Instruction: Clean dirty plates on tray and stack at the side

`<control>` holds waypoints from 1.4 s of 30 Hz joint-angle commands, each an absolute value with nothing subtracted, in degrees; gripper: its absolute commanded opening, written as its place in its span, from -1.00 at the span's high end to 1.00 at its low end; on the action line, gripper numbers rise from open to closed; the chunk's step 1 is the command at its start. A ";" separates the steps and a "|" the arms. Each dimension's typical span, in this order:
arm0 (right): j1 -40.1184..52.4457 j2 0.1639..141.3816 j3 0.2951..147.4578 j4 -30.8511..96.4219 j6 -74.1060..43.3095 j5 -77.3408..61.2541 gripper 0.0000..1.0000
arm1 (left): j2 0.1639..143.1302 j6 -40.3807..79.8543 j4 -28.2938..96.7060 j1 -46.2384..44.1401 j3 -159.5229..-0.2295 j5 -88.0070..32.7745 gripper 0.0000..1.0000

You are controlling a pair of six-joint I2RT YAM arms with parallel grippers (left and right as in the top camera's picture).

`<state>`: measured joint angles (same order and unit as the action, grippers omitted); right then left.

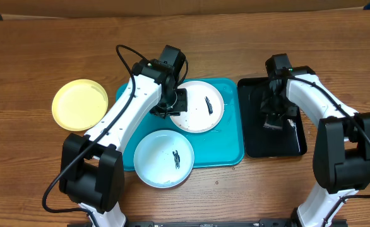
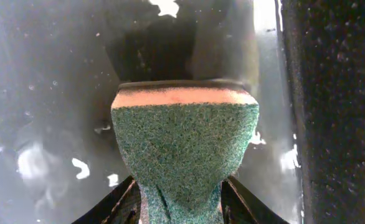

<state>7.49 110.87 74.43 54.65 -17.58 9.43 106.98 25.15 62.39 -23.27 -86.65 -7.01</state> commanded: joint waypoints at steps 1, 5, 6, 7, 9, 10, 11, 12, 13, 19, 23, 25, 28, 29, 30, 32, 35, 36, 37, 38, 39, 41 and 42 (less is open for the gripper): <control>7.09 111.04 74.19 54.48 -17.76 9.43 0.15 | 105.73 25.34 62.52 -23.18 -87.15 -6.35 0.74; 7.09 111.04 74.19 54.46 -17.61 7.66 0.14 | 105.73 25.39 62.46 -23.16 -87.15 -5.43 0.60; 7.09 111.04 74.19 54.46 -17.58 7.66 0.15 | 105.73 25.39 62.33 -23.16 -87.15 -4.86 0.57; 7.09 111.04 74.19 54.46 -17.61 7.66 0.15 | 105.73 25.65 62.19 -23.16 -87.15 -4.12 0.55; 7.09 111.04 74.19 54.50 -17.58 7.66 0.27 | 105.75 27.11 61.89 -23.18 -87.15 -2.04 0.51; 7.09 111.04 74.19 54.54 -17.61 7.66 0.41 | 105.78 27.90 61.69 -23.18 -87.13 -0.97 0.49; 7.09 111.04 74.19 54.63 -17.61 7.66 0.53 | 105.89 28.47 61.41 -23.18 -87.09 -0.19 0.47; 7.09 111.04 74.19 54.68 -17.61 7.66 0.64 | 106.08 29.02 61.06 -23.18 -87.09 0.49 0.43; 7.09 111.04 74.19 54.70 -17.61 7.66 0.75 | 106.37 29.21 60.73 -23.18 -87.09 0.78 0.39; 7.09 111.04 74.19 54.72 -17.61 7.66 0.93 | 109.47 29.50 59.09 -22.90 -87.05 3.03 0.31; 7.09 111.04 74.19 54.68 -17.61 7.66 0.93 | 112.12 29.67 57.49 -22.59 -87.05 3.40 0.31; 7.09 111.04 74.19 54.65 -17.61 7.66 0.93 | 113.27 29.87 57.28 -22.22 -87.05 3.40 0.31; 7.09 111.04 74.19 54.61 -17.61 7.66 0.93 | 114.65 29.87 57.06 -21.47 -87.05 3.36 0.31; 7.09 111.04 74.19 54.52 -17.61 7.66 0.93 | 114.76 29.87 56.99 -21.15 -87.05 3.25 0.31; 7.09 111.04 74.19 54.43 -17.61 7.66 0.93 | 115.02 29.87 56.90 -20.73 -87.05 3.16 0.31; 7.09 111.04 74.19 54.28 -17.61 7.66 0.93 | 115.04 29.87 56.90 -20.14 -87.05 3.14 0.32; 7.09 111.04 74.19 54.26 -17.61 7.66 0.93 | 115.07 29.87 56.69 -19.38 -87.05 3.14 0.33; 7.09 111.04 74.19 54.28 -17.61 7.66 0.92 | 115.09 29.87 56.45 -19.20 -87.05 3.07 0.32; 7.09 111.04 74.19 54.28 -17.61 7.66 0.93 | 115.13 29.87 56.21 -19.16 -87.00 3.01 0.32; 7.09 111.04 74.19 54.28 -17.61 7.66 0.92 | 115.13 29.91 55.86 -19.16 -86.91 2.83 0.33; 7.09 111.04 74.19 54.28 -17.61 7.66 0.92 | 115.13 30.04 55.24 -19.16 -86.63 1.96 0.33; 7.09 111.04 74.19 54.30 -17.61 7.66 0.92 | 115.22 29.98 53.63 -19.16 -85.95 -0.54 0.33; 7.09 111.04 74.19 54.28 -17.61 7.66 0.93 | 115.35 29.80 52.97 -19.18 -85.65 -1.37 0.33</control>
<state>7.49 110.87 74.43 54.65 -17.61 7.70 114.48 28.86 53.95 -19.14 -86.54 1.37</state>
